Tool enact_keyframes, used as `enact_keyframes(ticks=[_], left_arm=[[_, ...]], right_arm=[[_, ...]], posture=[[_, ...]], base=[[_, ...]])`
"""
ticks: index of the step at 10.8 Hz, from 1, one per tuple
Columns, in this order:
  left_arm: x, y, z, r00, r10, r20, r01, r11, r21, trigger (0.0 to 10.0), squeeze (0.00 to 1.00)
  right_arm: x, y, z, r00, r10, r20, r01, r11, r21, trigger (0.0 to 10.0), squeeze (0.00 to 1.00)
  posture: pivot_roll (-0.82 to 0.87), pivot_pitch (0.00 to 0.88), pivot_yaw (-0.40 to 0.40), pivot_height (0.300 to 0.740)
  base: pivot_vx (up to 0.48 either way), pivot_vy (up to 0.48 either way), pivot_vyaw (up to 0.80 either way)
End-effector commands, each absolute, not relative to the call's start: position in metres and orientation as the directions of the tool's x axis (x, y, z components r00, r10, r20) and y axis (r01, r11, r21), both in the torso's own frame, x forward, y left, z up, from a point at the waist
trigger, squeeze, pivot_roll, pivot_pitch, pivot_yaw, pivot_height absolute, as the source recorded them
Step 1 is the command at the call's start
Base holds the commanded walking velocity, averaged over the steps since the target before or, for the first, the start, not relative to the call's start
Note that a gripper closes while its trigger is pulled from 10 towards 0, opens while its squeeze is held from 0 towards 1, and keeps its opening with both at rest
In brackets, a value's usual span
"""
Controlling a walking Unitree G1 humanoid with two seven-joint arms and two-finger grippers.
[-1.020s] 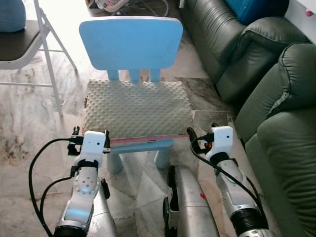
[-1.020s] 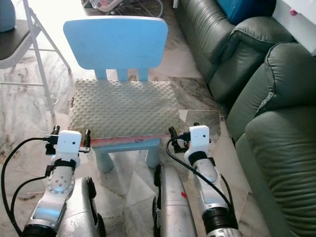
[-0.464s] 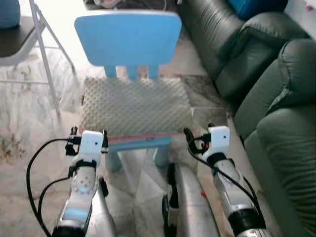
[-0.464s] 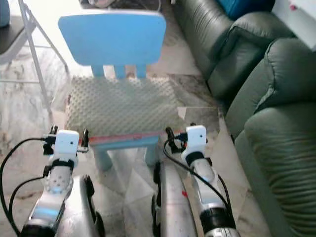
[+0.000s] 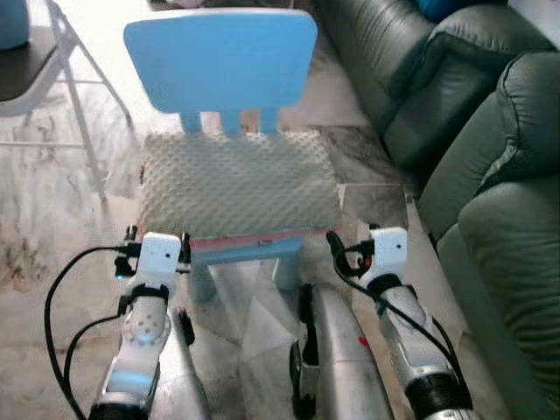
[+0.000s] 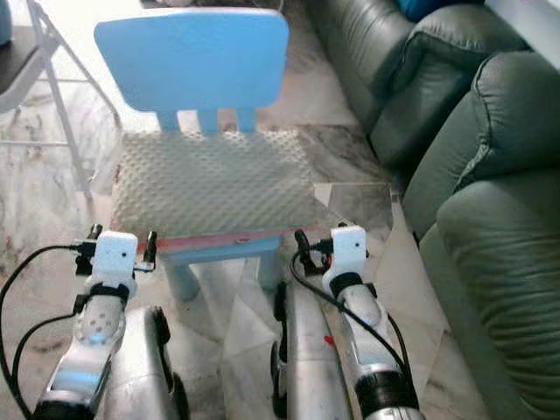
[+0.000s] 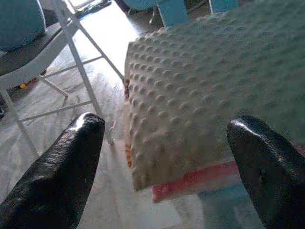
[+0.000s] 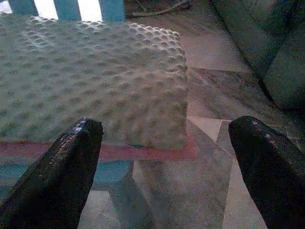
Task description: Move the pillow to the sofa
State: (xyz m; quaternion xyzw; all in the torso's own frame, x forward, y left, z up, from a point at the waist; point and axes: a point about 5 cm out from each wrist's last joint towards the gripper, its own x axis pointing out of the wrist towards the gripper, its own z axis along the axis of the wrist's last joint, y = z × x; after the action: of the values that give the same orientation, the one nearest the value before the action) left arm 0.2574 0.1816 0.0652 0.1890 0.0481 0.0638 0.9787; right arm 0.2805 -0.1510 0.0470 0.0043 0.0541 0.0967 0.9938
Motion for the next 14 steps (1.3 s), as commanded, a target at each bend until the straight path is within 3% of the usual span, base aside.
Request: enact_keyframes(ticks=[1, 8, 11, 14], left_arm=[[0.255, 0.184, 0.065, 0.987, 0.145, -0.075, -0.105, 0.918, 0.382, 10.0, 0.0], [0.253, 0.189, 0.066, 0.981, 0.178, -0.073, -0.138, 0.916, 0.377, 10.0, 0.0], [0.257, 0.206, 0.074, 0.978, 0.189, -0.088, -0.152, 0.935, 0.321, 10.0, 0.0], [0.283, 0.221, 0.089, 0.978, 0.196, -0.07, -0.165, 0.934, 0.316, 10.0, 0.0]], right_arm=[[0.28, -0.152, 0.049, 0.975, 0.194, -0.107, -0.193, 0.981, 0.02, 10.0, 0.0], [0.282, -0.153, 0.048, 0.969, 0.211, -0.131, -0.212, 0.977, 0.005, 10.0, 0.0], [0.286, -0.161, 0.051, 0.962, 0.193, -0.193, -0.197, 0.98, 0.0, 10.0, 0.0], [0.311, -0.146, 0.074, 0.934, 0.318, -0.162, -0.324, 0.946, -0.008, 10.0, 0.0]], posture=[[-0.03, 0.226, -0.061, 0.529], [-0.03, 0.234, -0.078, 0.529], [-0.04, 0.363, -0.092, 0.529], [-0.04, 0.496, -0.131, 0.529]], base=[[0.349, 0.0, 0.0], [0.044, 0.0, 0.0], [0.0, 0.0, 0.0], [0.0, 0.0, 0.0]])
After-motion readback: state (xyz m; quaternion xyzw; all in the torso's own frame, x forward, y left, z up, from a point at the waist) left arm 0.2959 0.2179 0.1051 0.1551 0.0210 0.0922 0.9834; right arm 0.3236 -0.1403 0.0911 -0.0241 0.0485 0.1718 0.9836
